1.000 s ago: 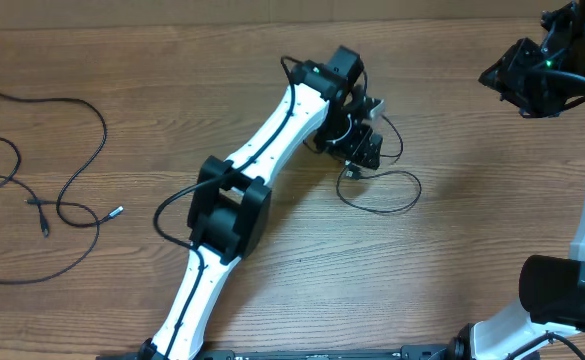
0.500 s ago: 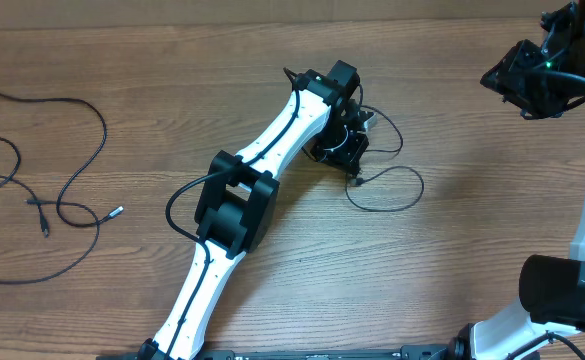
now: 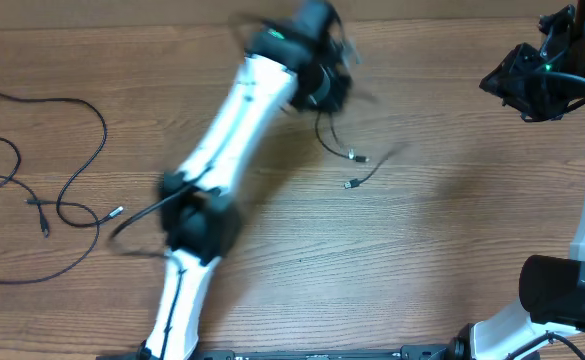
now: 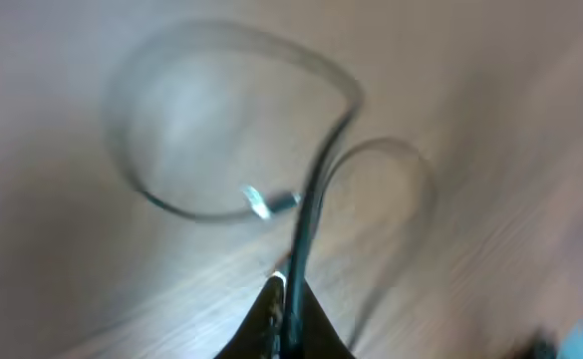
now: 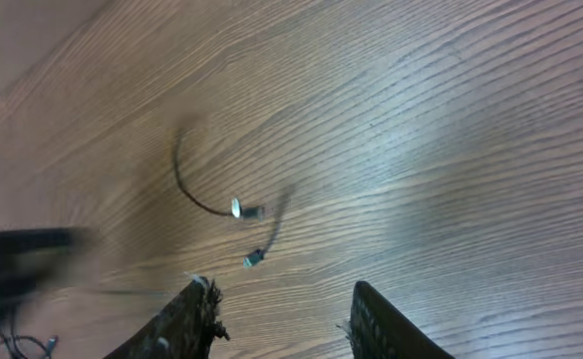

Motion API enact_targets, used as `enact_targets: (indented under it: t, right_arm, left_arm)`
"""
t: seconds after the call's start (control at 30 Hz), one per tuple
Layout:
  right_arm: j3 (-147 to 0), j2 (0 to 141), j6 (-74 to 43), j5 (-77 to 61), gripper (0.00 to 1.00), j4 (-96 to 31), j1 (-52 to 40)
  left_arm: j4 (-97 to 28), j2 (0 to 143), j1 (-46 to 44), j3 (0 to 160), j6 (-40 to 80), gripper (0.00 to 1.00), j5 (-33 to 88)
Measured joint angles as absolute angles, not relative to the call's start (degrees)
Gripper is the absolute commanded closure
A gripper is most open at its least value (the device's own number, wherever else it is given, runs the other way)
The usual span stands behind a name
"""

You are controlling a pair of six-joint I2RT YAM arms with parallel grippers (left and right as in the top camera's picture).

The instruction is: Untangle cables

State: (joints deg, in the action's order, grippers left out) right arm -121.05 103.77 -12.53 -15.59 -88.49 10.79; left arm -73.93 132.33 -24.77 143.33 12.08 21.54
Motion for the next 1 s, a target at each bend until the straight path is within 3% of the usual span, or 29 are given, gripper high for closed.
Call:
enact_targets:
  t: [0.27, 0.57, 0.6, 0.63, 0.67, 1.0]
  right_arm:
    - [-121.1, 103.8, -12.3, -15.6, 0.59, -88.3, 10.8]
    - [-121.1, 103.8, -12.2, -15.6, 0.59, -87.9, 10.8]
    - [-121.1, 103.8, -12.2, -15.6, 0.59, -87.9, 10.8]
    - [-121.1, 103.8, -12.2, -15.6, 0.59, -87.9, 10.8]
    - [-121.1, 103.8, -12.2, -15.6, 0.58, -87.9, 10.8]
    - [-121.1, 103.8, -12.2, -15.6, 0.59, -88.2, 10.8]
  left_arm:
    - [-70.0, 111.7, -6.1, 147.3, 15.6, 0.96, 10.2]
    - [-70.9, 109.7, 14.7, 147.3, 17.0, 0.92, 5.9]
    - [-71.2, 110.0, 16.8, 147.3, 17.2, 0.61, 5.7]
    - [-71.2, 110.1, 17.6, 147.3, 17.3, 0.41, 5.5]
    - [-71.3, 110.4, 18.7, 147.3, 17.5, 0.02, 5.3]
    - [-76.3, 116.6, 20.5, 147.0, 17.9, 0.0, 3.8]
